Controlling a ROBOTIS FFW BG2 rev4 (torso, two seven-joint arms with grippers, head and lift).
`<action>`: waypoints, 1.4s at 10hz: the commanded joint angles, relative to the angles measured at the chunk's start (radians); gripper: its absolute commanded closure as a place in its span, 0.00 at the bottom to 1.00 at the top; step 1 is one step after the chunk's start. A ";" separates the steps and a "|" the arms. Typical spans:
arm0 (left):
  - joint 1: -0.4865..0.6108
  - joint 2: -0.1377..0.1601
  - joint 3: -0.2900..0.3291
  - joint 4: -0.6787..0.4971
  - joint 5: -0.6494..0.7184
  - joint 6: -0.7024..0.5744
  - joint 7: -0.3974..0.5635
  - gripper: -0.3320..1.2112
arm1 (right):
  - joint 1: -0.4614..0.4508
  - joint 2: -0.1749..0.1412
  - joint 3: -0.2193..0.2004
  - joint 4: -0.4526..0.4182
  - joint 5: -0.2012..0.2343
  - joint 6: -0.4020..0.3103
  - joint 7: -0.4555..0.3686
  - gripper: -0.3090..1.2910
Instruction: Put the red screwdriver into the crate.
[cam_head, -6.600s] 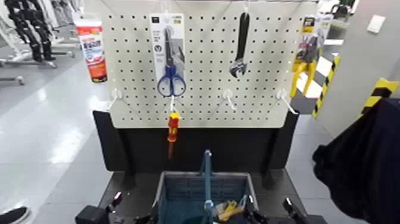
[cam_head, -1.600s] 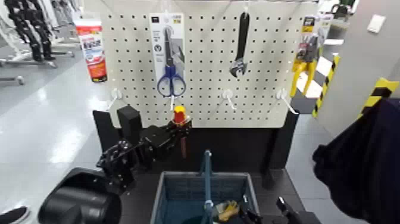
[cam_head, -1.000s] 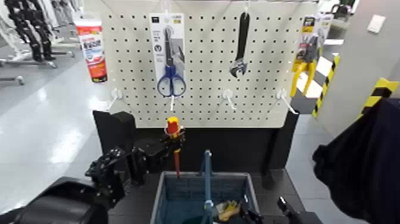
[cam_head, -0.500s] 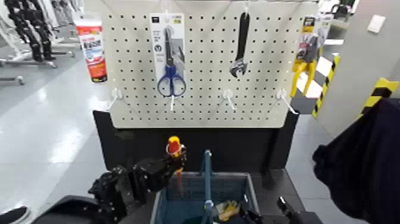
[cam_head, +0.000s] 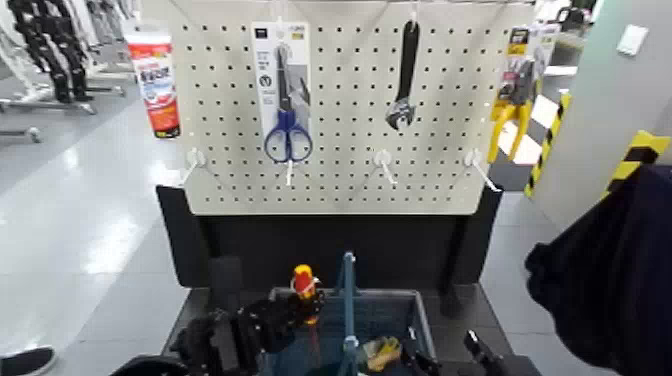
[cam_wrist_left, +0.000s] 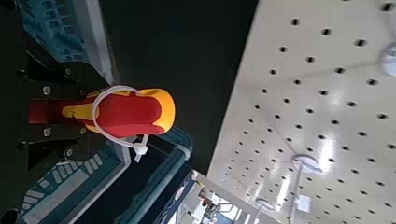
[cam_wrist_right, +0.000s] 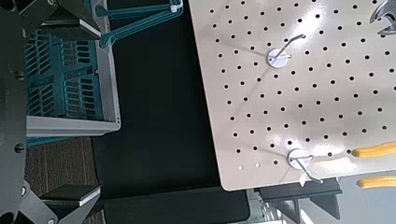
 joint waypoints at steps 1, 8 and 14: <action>-0.043 -0.008 -0.056 0.123 0.073 -0.006 -0.015 0.94 | -0.003 -0.001 0.003 0.005 -0.006 -0.003 0.003 0.28; -0.040 0.006 -0.073 0.074 0.107 -0.035 -0.002 0.42 | -0.003 -0.003 0.000 0.014 -0.018 -0.015 0.006 0.28; 0.067 0.019 0.031 -0.172 -0.065 -0.098 0.097 0.42 | -0.003 -0.003 -0.001 0.012 -0.018 -0.014 0.008 0.28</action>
